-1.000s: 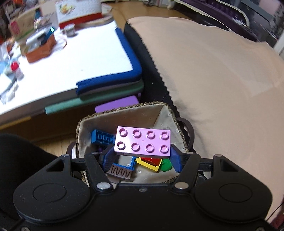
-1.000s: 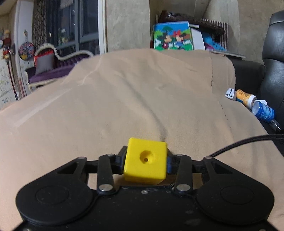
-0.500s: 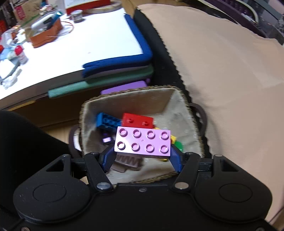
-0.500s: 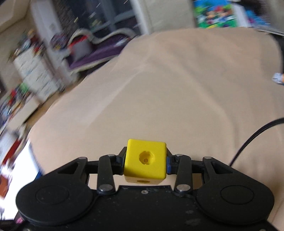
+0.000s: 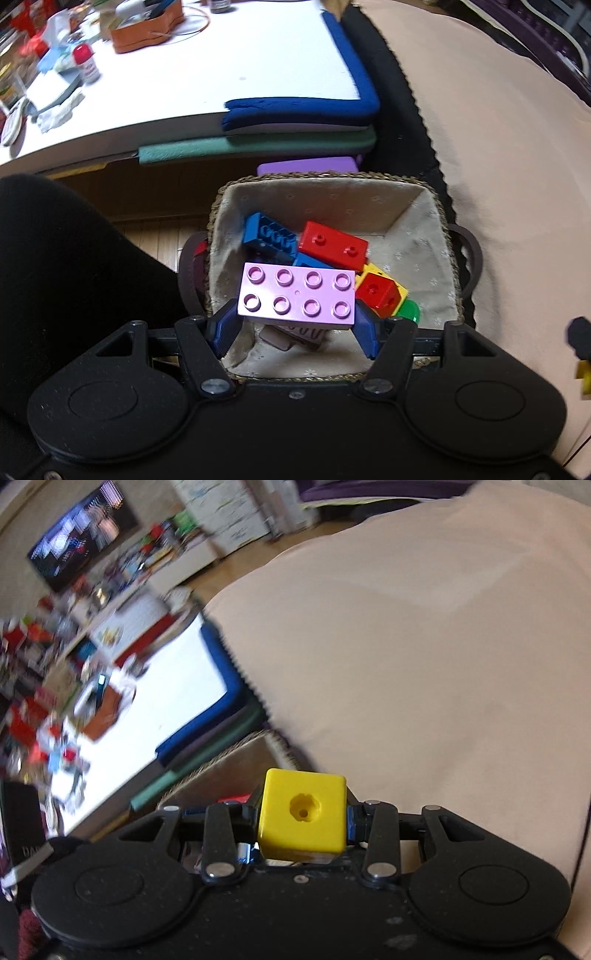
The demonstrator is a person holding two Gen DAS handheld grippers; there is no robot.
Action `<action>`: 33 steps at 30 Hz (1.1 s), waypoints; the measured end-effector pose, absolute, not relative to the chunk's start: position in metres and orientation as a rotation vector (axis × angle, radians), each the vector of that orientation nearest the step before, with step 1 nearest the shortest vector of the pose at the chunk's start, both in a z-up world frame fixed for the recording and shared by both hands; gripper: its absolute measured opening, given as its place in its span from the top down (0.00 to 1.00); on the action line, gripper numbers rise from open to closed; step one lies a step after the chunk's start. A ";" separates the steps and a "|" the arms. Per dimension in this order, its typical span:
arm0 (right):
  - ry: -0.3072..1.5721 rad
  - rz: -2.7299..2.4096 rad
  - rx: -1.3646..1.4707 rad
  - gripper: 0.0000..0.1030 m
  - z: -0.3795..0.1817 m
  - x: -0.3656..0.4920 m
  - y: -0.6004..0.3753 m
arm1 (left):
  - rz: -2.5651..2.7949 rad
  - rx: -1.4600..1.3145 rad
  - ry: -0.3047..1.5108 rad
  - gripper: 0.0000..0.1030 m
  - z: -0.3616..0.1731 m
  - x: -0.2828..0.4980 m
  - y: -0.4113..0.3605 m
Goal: Organize rigid objects
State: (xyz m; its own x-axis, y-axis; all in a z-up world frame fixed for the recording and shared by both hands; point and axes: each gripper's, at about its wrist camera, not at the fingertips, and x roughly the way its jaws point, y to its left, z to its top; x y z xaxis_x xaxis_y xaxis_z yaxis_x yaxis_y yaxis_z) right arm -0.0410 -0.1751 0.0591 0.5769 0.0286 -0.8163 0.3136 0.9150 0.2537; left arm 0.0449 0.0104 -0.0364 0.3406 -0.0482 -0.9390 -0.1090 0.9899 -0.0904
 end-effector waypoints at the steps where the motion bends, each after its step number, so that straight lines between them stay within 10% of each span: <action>1: 0.958 -0.166 0.377 0.63 0.058 -0.034 -0.169 | 0.049 -0.148 1.224 0.43 -0.037 0.045 0.011; 14: 1.022 -0.148 0.281 0.60 0.039 0.001 -0.119 | 0.090 -0.152 1.238 0.35 -0.039 0.047 0.015; 33: 1.007 -0.255 0.266 0.10 0.033 -0.030 -0.135 | 0.089 -0.103 1.230 0.23 -0.035 0.040 0.011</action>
State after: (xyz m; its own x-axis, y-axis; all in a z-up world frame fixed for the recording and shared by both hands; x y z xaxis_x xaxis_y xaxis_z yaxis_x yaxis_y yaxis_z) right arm -0.0303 -0.1348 0.0326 0.5105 -0.0871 -0.8555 0.3304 0.9383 0.1016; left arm 0.0398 0.0107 -0.0349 0.3319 0.0125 -0.9432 -0.1237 0.9919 -0.0303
